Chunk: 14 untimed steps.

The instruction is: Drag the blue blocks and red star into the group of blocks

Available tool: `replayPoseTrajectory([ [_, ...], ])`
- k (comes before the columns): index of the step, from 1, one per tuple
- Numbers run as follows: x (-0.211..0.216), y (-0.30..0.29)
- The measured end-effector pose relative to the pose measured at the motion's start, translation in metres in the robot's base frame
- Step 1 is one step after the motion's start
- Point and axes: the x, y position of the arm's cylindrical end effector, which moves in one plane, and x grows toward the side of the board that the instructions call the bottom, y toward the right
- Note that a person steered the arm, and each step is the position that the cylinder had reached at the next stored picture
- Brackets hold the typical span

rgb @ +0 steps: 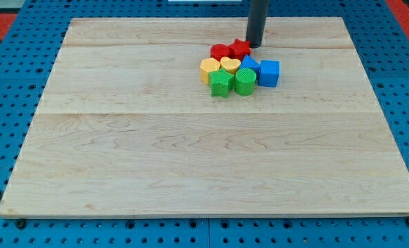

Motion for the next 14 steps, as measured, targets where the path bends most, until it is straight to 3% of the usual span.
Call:
replayPoseTrajectory([
  [1, 0.021, -0.009],
  [2, 0.015, 0.004],
  [3, 0.005, 0.068],
  [4, 0.024, 0.115],
  [5, 0.087, 0.143],
  [6, 0.087, 0.078],
  [8, 0.078, 0.081],
  [9, 0.072, 0.024],
  [12, 0.045, 0.1],
  [13, -0.019, 0.048],
  [14, -0.012, -0.005],
])
